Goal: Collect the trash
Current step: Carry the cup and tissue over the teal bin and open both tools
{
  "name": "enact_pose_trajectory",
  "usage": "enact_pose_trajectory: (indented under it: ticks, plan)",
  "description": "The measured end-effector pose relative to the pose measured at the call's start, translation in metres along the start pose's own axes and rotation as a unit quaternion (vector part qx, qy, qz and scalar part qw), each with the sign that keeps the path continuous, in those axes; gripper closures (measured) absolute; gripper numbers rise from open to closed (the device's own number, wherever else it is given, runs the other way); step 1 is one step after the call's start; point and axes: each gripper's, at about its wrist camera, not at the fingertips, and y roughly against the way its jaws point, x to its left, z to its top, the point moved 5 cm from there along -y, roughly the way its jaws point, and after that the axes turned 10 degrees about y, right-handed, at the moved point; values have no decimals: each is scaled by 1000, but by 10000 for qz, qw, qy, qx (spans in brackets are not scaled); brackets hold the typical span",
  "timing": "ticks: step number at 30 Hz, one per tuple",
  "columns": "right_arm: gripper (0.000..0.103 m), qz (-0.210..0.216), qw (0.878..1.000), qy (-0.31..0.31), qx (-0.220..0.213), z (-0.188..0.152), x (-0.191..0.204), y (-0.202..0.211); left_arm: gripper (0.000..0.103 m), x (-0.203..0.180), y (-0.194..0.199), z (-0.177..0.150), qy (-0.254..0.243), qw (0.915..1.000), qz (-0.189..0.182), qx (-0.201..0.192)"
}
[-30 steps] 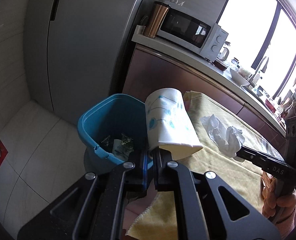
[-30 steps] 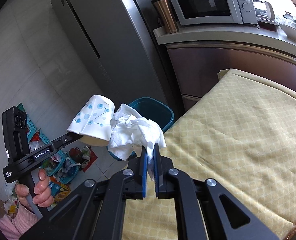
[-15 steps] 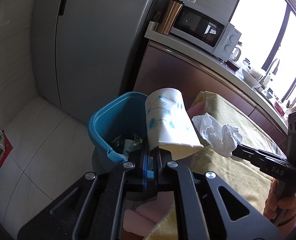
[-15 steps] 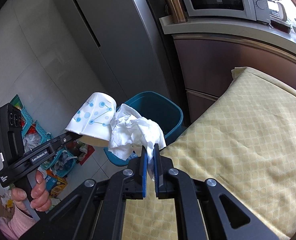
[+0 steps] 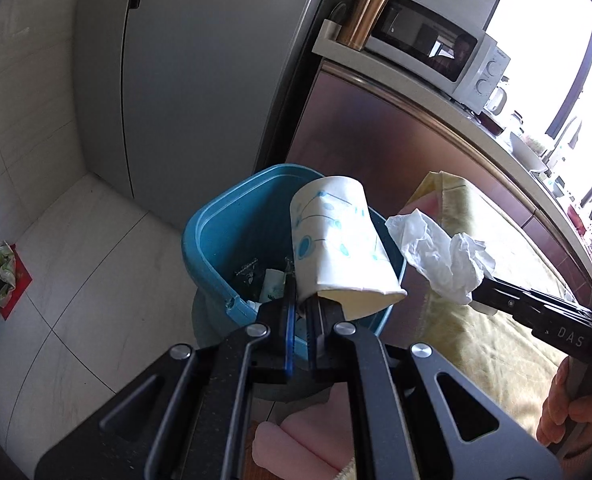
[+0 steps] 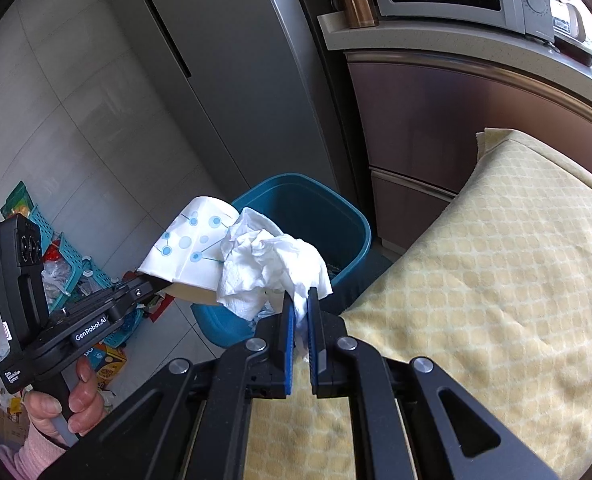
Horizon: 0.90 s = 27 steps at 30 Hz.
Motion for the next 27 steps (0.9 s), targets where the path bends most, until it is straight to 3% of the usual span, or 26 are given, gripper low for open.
enact_pose_trajectory:
  ticks: [27]
  plan:
    - [92, -242, 9971, 132, 709, 17, 20, -66, 98, 5, -73, 0, 54, 9980, 341, 526]
